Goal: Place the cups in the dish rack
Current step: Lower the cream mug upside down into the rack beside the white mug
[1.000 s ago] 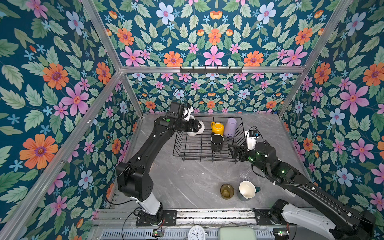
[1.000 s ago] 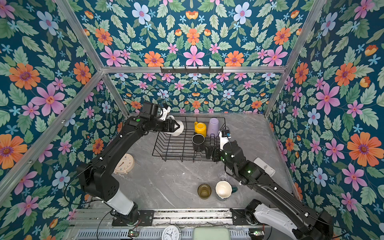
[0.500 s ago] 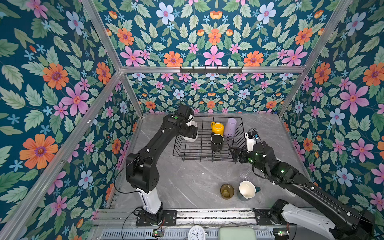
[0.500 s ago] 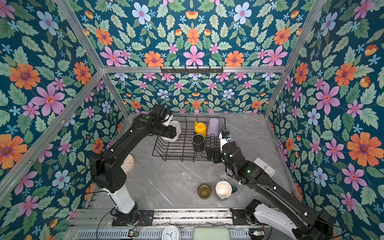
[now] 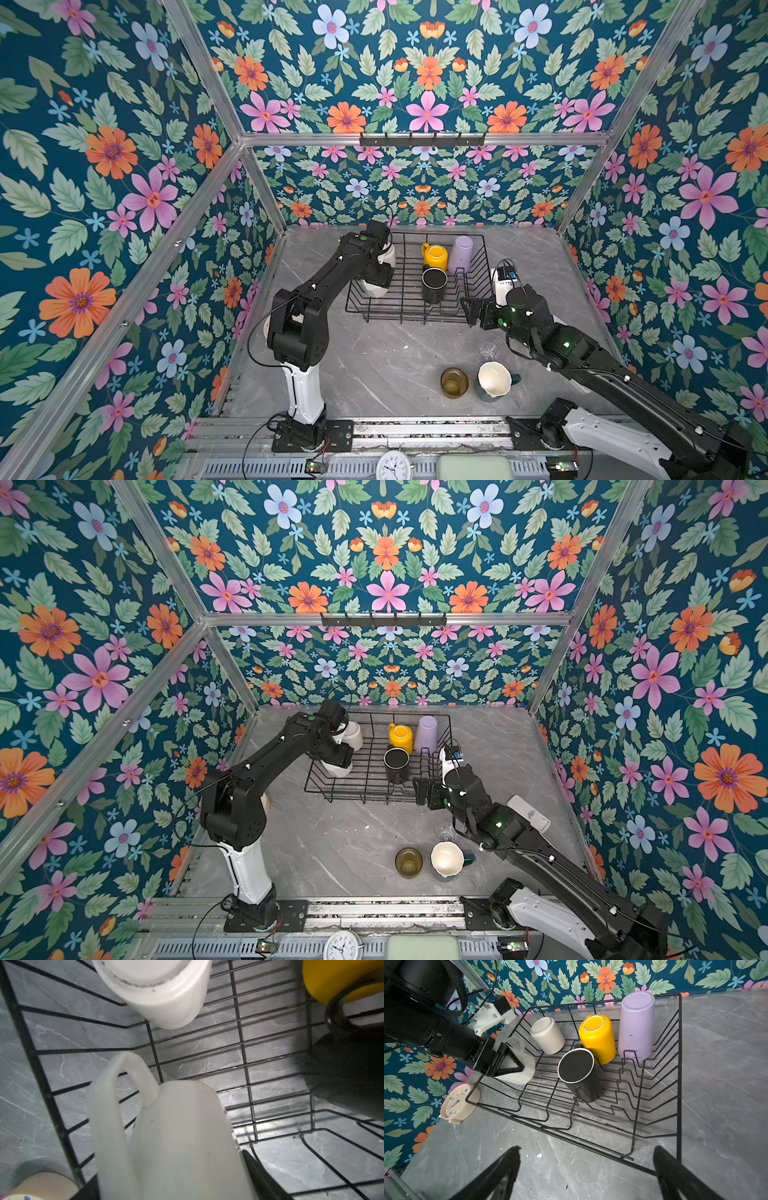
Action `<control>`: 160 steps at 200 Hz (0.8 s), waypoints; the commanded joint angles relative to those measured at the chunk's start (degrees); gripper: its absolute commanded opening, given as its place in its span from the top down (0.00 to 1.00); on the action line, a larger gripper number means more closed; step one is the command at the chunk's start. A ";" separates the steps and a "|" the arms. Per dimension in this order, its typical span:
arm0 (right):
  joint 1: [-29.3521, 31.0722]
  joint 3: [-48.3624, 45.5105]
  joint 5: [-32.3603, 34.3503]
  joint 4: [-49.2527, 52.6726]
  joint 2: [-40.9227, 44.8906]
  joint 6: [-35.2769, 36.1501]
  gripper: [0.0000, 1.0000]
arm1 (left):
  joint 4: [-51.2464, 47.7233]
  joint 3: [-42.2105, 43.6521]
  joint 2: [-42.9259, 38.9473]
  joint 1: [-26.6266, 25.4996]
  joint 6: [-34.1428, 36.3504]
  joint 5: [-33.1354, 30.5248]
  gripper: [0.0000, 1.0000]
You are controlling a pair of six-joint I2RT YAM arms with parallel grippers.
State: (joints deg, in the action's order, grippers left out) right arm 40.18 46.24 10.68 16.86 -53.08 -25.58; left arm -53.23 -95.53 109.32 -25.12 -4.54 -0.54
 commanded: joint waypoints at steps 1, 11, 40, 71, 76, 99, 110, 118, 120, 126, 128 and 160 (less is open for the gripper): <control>0.06 -0.25 0.13 0.41 0.17 -1.04 0.01 | 1.15 -0.17 0.84 0.07 0.32 -1.57 1.00; -0.01 -0.35 0.05 0.45 0.17 -1.13 0.01 | 1.73 0.02 1.43 0.03 0.31 -1.49 1.00; 0.00 -0.47 -0.22 0.36 0.00 -1.33 0.01 | 2.17 -0.32 3.60 0.07 0.23 -2.21 1.00; -0.01 -0.55 -0.47 0.36 -0.18 -1.49 0.01 | 2.60 -0.38 4.92 0.07 -0.11 -2.40 0.94; -0.02 -0.62 -0.48 0.34 -0.26 -1.55 0.01 | 2.68 -0.28 5.10 0.05 -0.12 -2.58 0.92; 0.03 -0.81 -0.61 0.28 -0.36 -1.66 0.01 | 2.85 -0.26 5.63 0.06 -0.38 -3.05 0.76; 0.01 -0.80 -0.57 0.26 -0.44 -1.66 0.01 | 2.81 -0.12 5.73 0.03 -0.47 -3.16 0.64; 0.00 -0.80 -0.58 0.28 -0.45 -1.66 0.01 | 2.78 -0.12 5.73 0.08 -0.56 -3.30 0.56; 0.05 -0.80 -0.62 0.25 -0.45 -1.66 0.01 | 2.85 -0.17 5.69 0.05 -0.56 -3.28 0.55; 0.03 -0.80 -0.58 0.28 -0.45 -1.66 0.01 | 2.88 -0.02 5.71 0.07 -0.51 -3.29 0.49; -0.01 -0.80 -0.62 0.28 -0.45 -1.64 0.01 | 2.87 -0.01 5.70 0.07 -0.48 -3.32 0.47; -0.01 -0.80 -0.66 0.28 -0.53 -1.66 0.01 | 3.06 0.12 5.29 0.07 -0.39 -4.21 0.23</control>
State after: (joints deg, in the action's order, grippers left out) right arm 40.18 45.41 10.44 16.86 -53.54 -26.79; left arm -51.31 -95.57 114.63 -25.12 -4.62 -2.17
